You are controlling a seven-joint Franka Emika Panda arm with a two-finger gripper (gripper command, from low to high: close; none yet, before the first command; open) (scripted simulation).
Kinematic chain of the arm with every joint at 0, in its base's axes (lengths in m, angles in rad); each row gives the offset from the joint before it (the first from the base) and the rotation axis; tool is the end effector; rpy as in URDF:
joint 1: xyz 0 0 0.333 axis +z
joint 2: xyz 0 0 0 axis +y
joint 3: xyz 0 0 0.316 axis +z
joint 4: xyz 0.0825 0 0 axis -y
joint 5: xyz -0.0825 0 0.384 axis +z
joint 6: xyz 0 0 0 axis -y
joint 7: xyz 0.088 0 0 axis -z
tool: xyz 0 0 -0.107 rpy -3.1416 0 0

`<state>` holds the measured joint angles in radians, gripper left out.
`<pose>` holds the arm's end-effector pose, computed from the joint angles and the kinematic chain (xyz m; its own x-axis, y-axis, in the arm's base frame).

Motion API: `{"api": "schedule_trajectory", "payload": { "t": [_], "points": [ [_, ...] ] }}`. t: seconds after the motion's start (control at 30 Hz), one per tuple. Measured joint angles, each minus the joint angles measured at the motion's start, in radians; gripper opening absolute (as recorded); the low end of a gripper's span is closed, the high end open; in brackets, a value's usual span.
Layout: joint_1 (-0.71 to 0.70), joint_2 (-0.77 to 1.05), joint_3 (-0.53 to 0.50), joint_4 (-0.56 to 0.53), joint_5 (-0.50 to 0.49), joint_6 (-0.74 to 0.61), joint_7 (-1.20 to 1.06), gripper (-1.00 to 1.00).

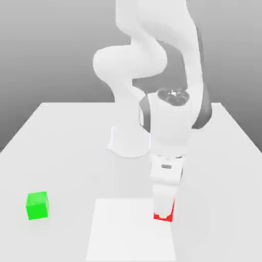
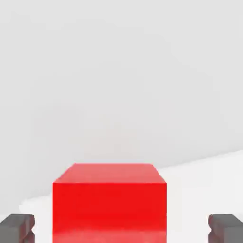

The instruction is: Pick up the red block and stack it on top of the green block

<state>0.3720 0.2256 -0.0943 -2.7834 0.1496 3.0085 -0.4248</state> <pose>0.3606 0.0883 0.1463 0.8490 0.5283 0.0015 0.5283 -0.8490 0.0018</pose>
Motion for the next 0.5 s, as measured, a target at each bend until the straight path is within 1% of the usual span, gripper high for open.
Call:
{"api": "schedule_trajectory", "payload": {
  "t": [0.23,0.4,0.5],
  "points": [
    [-0.004,0.004,0.005,0.001,0.001,0.001,-0.001,-1.0],
    [0.026,-0.102,-0.046,-0.011,-0.08,-0.086,0.055,-1.0],
    [0.027,-0.171,-0.059,-0.022,-0.125,-0.144,0.089,-1.0]
  ]
}}
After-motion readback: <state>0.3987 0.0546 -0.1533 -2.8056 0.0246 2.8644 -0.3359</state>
